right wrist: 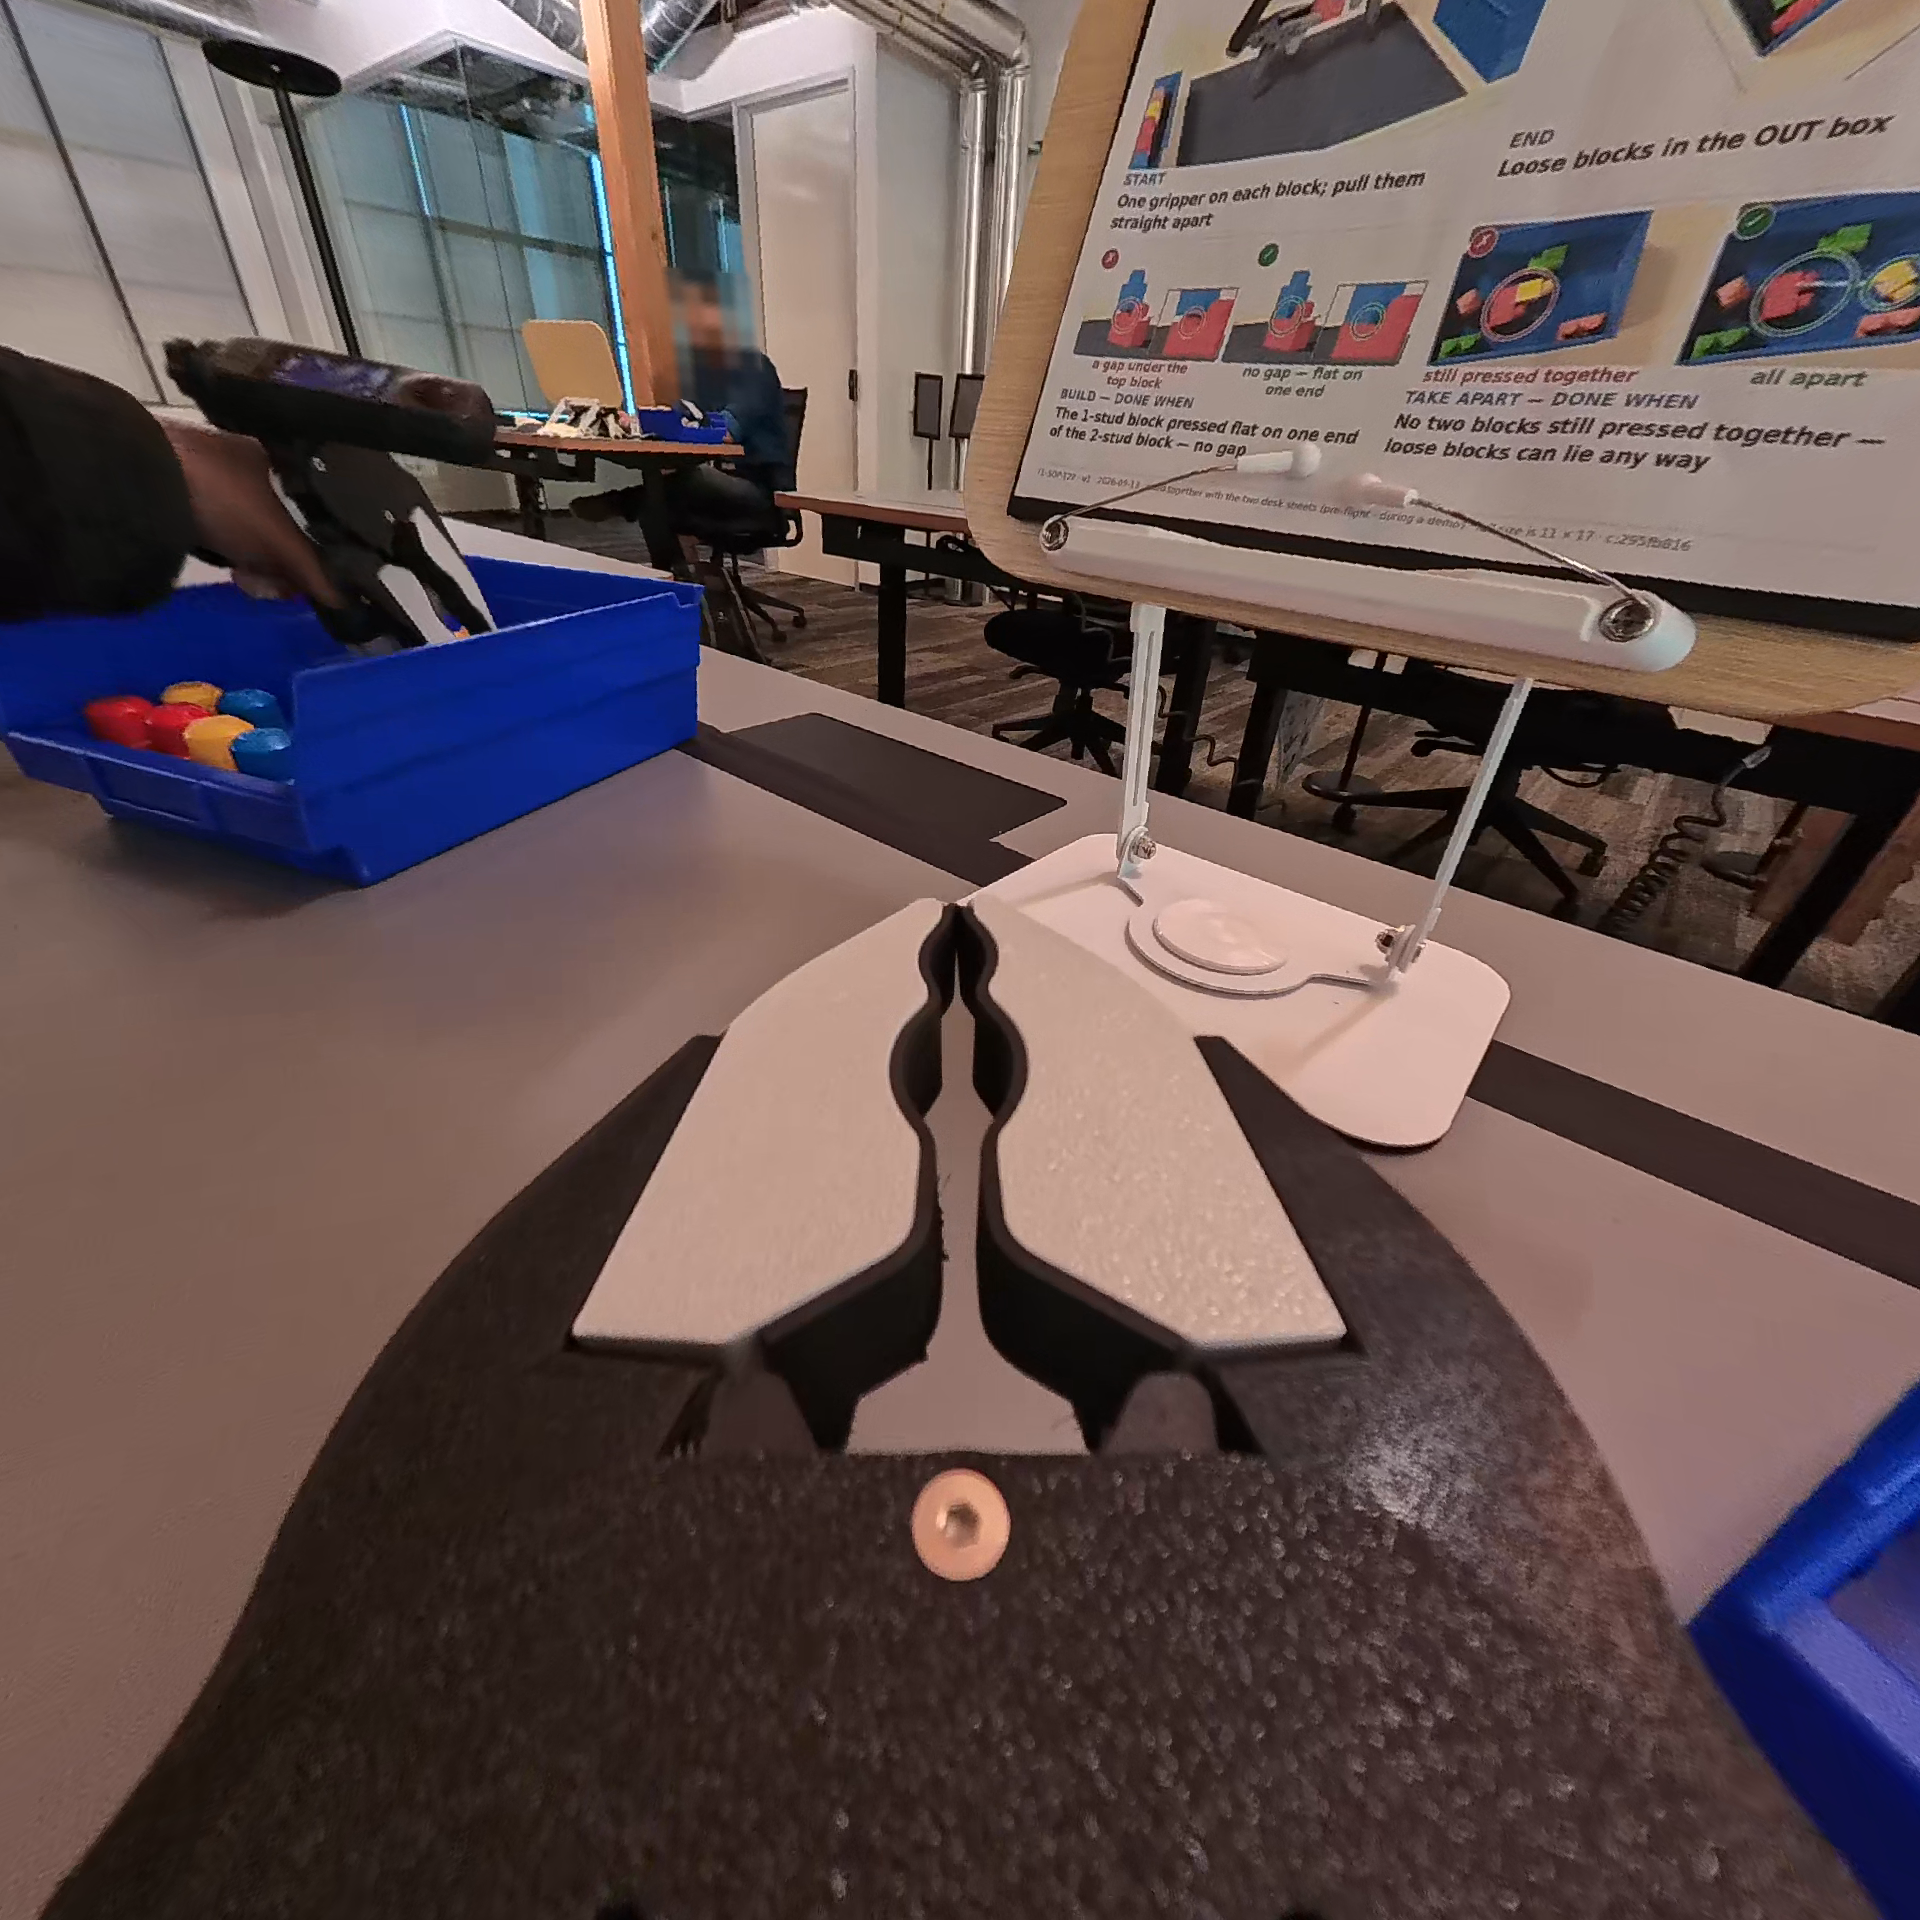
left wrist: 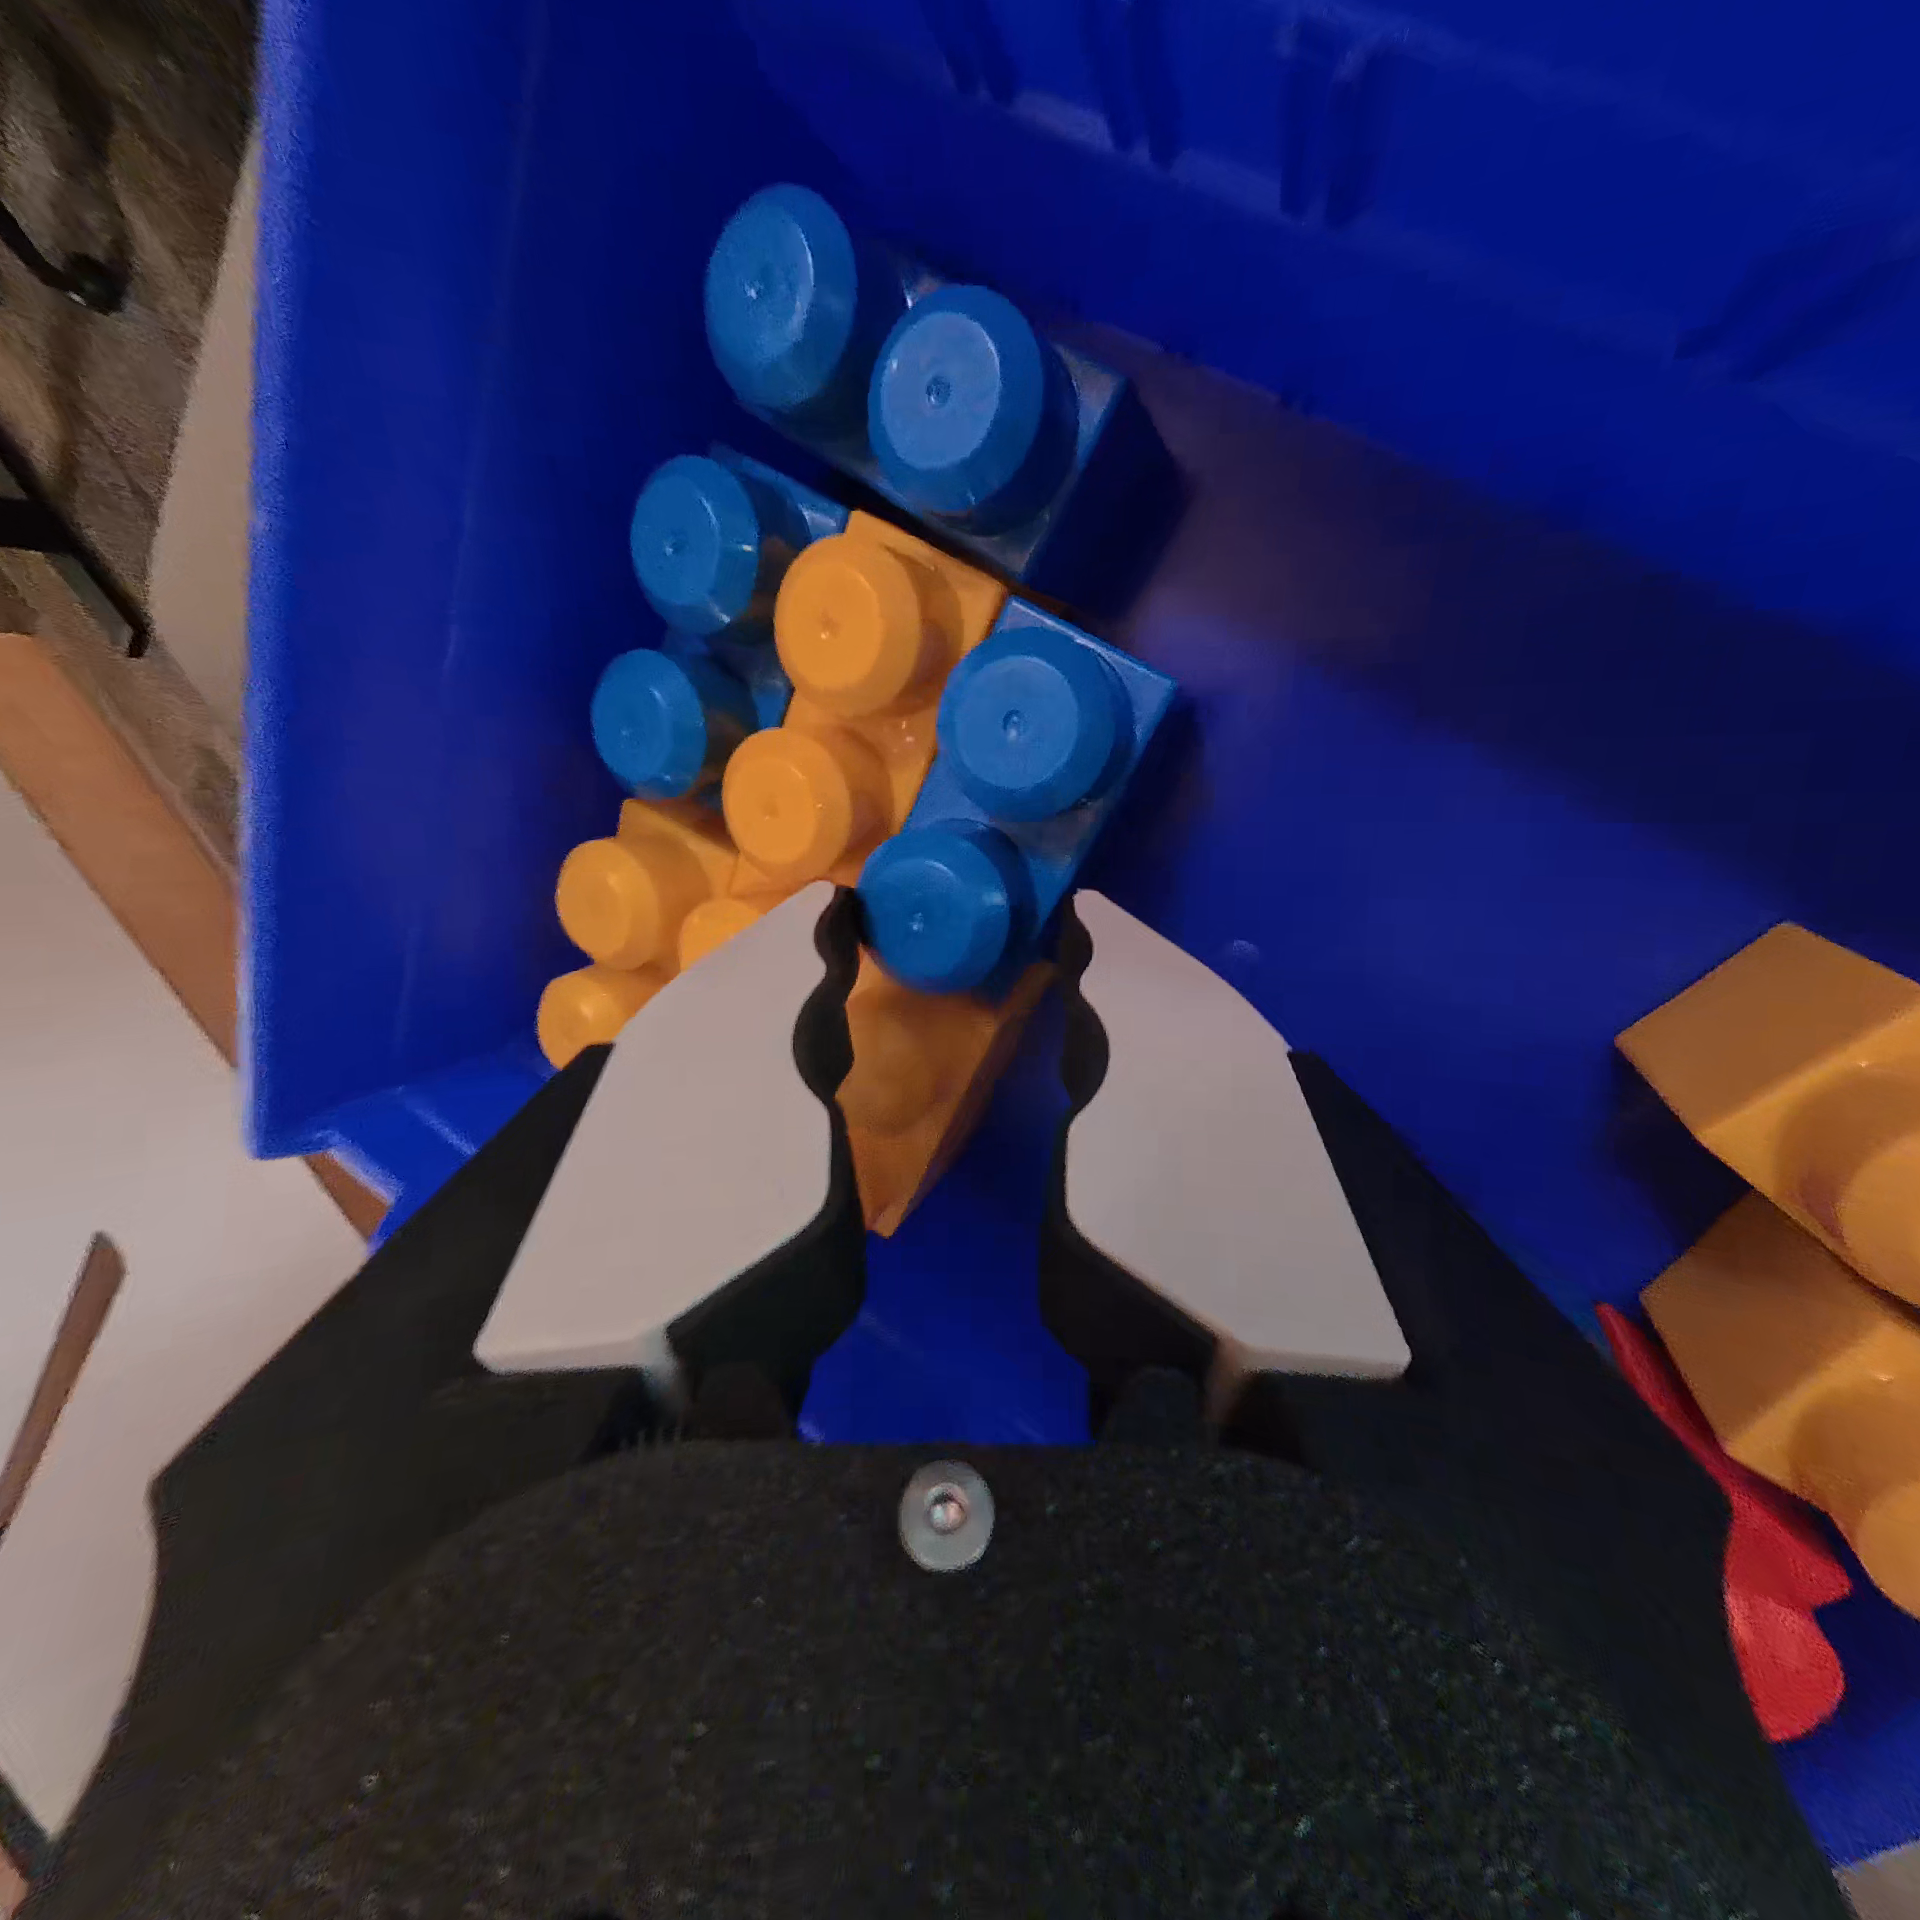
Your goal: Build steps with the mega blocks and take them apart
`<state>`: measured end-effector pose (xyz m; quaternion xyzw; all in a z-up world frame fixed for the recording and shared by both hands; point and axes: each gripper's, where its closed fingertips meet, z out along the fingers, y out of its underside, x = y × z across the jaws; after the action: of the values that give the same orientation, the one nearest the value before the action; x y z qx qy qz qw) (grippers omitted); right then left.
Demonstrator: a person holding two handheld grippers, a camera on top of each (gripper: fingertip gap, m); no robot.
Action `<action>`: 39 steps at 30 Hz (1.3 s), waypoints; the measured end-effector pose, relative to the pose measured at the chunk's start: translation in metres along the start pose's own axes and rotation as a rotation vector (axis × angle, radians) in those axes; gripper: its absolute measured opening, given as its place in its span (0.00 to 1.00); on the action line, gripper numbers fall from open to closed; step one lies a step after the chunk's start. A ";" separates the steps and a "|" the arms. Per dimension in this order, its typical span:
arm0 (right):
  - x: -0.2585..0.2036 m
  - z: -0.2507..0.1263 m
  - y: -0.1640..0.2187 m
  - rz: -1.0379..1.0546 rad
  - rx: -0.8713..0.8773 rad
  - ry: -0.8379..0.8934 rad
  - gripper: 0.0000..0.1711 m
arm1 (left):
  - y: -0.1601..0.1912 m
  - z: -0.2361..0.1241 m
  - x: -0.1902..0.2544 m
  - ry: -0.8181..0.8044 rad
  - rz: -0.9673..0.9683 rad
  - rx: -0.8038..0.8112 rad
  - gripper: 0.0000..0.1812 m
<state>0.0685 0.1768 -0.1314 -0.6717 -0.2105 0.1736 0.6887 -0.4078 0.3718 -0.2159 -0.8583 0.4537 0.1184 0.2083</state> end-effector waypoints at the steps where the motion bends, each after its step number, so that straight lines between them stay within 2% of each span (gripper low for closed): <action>1: 0.000 0.000 -0.001 -0.002 0.001 0.000 0.00 | -0.002 -0.006 -0.001 -0.011 0.010 0.008 0.20; 7: -0.002 -0.001 -0.003 -0.003 0.009 -0.002 0.00 | -0.038 -0.075 -0.006 -0.106 0.038 0.181 0.19; 11: -0.004 0.000 -0.002 -0.012 0.004 -0.007 0.00 | -0.075 -0.131 0.014 -0.148 0.110 0.320 0.19; 14: -0.008 0.000 -0.003 -0.023 0.006 -0.020 0.00 | -0.107 -0.165 0.058 -0.107 0.171 0.432 0.19; 18: -0.013 -0.001 -0.003 -0.042 0.010 -0.029 0.00 | -0.143 -0.190 0.143 0.006 0.268 0.555 0.19; 23: -0.010 -0.003 -0.005 -0.046 0.015 -0.012 0.00 | -0.171 -0.182 0.254 0.200 0.321 0.632 0.19; 28: -0.006 -0.005 -0.006 -0.046 0.016 0.004 0.00 | -0.186 -0.152 0.339 0.378 0.334 0.600 0.19; 32: -0.002 -0.006 -0.008 -0.041 0.019 0.013 0.00 | -0.191 -0.137 0.375 0.471 0.323 0.573 0.18; 39: 0.000 -0.006 -0.009 -0.037 0.020 0.019 0.00 | -0.185 -0.116 0.400 0.505 0.334 0.553 0.18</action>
<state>0.0716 0.1714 -0.1225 -0.6626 -0.2145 0.1565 0.7003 -0.0285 0.1189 -0.2233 -0.6866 0.6385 -0.1903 0.2912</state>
